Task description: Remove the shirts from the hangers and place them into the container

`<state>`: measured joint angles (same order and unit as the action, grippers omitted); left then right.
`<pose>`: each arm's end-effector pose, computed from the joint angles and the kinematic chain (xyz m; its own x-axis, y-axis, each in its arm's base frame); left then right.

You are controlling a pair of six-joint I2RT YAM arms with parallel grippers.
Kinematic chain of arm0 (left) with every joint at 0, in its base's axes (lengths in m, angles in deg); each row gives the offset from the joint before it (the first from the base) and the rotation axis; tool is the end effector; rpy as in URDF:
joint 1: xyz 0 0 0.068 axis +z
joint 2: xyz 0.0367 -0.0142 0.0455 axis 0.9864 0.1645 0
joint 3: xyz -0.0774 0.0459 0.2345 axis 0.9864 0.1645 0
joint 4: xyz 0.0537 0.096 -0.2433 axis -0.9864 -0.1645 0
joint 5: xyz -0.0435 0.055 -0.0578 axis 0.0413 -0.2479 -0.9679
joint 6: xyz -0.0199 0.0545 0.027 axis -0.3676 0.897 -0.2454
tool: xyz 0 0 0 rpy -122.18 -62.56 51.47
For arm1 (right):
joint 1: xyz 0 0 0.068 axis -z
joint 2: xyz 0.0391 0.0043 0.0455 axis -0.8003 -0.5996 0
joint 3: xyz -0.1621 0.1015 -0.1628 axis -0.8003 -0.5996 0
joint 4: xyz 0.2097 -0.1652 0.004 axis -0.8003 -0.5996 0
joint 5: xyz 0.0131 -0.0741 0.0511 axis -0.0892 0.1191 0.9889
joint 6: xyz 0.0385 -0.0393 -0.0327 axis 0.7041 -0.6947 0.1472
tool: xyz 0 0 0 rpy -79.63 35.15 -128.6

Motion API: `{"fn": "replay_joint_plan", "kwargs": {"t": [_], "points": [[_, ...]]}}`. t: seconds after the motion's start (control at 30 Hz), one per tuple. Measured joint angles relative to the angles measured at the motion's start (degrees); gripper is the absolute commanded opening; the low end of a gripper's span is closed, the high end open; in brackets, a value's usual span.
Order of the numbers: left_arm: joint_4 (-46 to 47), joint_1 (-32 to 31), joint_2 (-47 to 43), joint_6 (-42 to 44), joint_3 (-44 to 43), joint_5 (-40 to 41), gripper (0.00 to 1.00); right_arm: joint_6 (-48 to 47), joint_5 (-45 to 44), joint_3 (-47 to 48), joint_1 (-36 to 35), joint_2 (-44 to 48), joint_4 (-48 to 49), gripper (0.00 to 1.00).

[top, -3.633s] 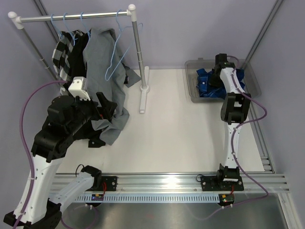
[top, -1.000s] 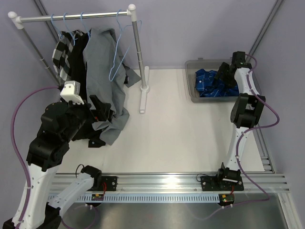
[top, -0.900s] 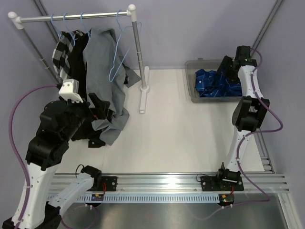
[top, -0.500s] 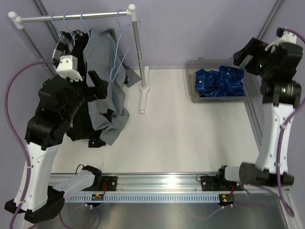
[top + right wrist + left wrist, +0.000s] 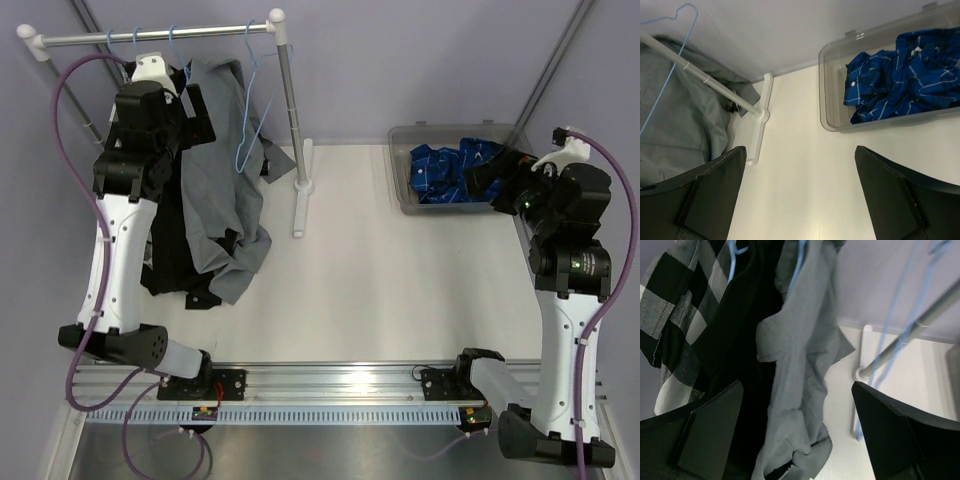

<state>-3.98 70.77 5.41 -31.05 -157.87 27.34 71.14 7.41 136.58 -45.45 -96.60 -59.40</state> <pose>0.2876 -0.0366 0.4929 -0.2683 -0.1329 -0.9541 -0.1300 0.9864 -0.1008 0.1935 -0.0127 0.4554 -0.2199 0.3298 -0.9181 -0.0725 0.9330 0.3525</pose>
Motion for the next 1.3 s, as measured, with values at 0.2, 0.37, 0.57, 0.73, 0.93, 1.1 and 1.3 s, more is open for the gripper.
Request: {"fn": "replay_joint_plan", "kwargs": {"t": [0.2, 0.37, 0.57, 0.73, 0.93, 1.1, 1.3], "points": [[-0.57, 4.96, 5.44, -0.31, 0.02, -2.58, 0.82, -0.28, -0.11, -3.91, -2.75, 2.32, -0.24, 1.0], [-0.46, 5.73, 6.23, -0.24, 0.07, -5.38, 0.69, -0.68, -0.37, -4.79, -3.67, 4.42, -0.04, 0.99], [-0.11, 5.73, 7.65, -0.31, 0.76, -7.48, 0.62, -1.14, -1.38, -5.31, -3.87, 4.59, 0.11, 0.99], [-0.26, 5.73, 9.46, -0.26, 1.9, -8.02, 0.57, -1.36, -1.73, -6.4, -4.02, 4.61, 0.15, 0.99], [-0.33, 5.73, 10.05, -0.24, 2.01, -8.92, 0.31, -1.44, -1.84, -6.86, -4.13, 4.61, 0.39, 0.99], [-0.31, 5.73, 10.05, 0.09, 2.01, -9.88, 0.17, -1.53, -1.81, -7.06, -4.42, 4.72, 0.72, 0.99], [-0.33, 5.73, 10.03, 0.35, 1.97, -10.51, 0.0, -1.57, -1.81, -7.65, -4.79, 4.83, 0.96, 1.0]]}}
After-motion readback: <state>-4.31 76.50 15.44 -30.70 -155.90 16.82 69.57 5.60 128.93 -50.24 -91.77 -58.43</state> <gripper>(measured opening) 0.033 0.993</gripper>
